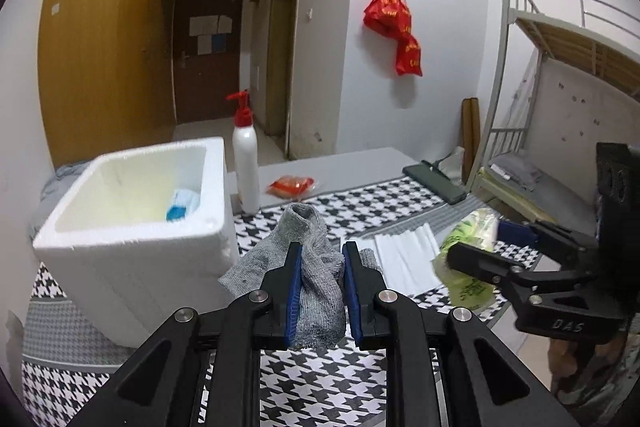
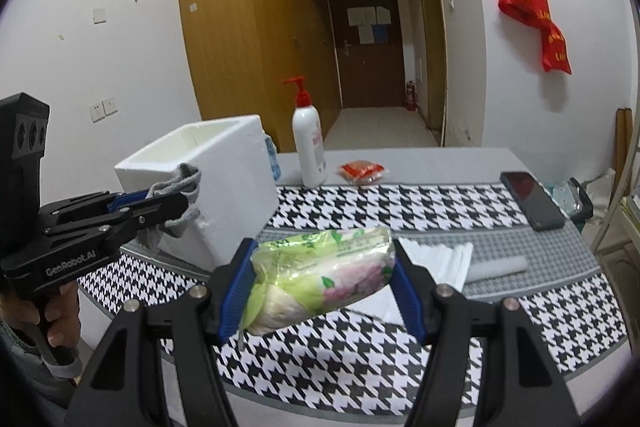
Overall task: Organize soft objects
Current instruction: 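Carry the sock and the packet over the white foam box with both grippers, then lower the grey sock into the foam box and open the left gripper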
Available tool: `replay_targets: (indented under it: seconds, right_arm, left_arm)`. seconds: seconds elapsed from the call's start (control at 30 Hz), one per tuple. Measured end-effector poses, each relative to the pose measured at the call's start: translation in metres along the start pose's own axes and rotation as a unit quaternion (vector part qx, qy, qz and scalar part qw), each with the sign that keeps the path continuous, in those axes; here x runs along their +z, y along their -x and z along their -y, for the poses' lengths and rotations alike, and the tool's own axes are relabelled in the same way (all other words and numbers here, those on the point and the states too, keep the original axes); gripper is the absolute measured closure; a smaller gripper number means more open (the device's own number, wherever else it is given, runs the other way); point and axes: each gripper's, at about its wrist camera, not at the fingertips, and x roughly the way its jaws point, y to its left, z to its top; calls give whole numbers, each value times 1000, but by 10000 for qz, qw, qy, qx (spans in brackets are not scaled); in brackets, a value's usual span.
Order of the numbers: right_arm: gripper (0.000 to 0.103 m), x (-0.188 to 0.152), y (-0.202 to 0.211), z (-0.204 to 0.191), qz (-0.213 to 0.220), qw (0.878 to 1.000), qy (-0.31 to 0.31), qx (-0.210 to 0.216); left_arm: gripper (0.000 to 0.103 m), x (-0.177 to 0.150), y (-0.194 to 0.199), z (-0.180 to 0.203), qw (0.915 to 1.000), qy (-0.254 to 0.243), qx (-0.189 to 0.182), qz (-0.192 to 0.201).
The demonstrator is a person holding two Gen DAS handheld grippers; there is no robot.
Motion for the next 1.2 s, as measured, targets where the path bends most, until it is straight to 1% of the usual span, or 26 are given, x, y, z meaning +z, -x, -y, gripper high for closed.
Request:
replay_targets:
  seconds: [0.2, 0.3, 0.47, 0.6, 0.8, 0.97, 1.2]
  right_arm:
    - [35, 12, -1, -6, 168, 9998, 31, 97]
    - [35, 18, -1, -9, 289, 9994, 75, 156]
    - [35, 31, -1, -8, 518, 9982, 93, 280]
    - [35, 39, -2, -12, 612, 9973, 177, 369]
    - [35, 47, -9, -22, 694, 9958, 343, 487]
    - [35, 51, -18, -28, 676, 9958, 338, 516]
    - [35, 62, -23, -48, 793, 9936, 443, 674]
  left_arm:
    - [82, 15, 14, -2, 9995, -111, 154, 268]
    - [82, 22, 18, -6, 9993, -90, 140, 340]
    - [82, 35, 24, -10, 9979, -92, 326, 548]
    - [82, 44, 23, -18, 9966, -48, 490, 662]
    - [82, 48, 23, -30, 9961, 2, 541, 701]
    - [82, 50, 23, -40, 9954, 27, 607, 745]
    - [82, 50, 24, -63, 9936, 142, 820, 760]
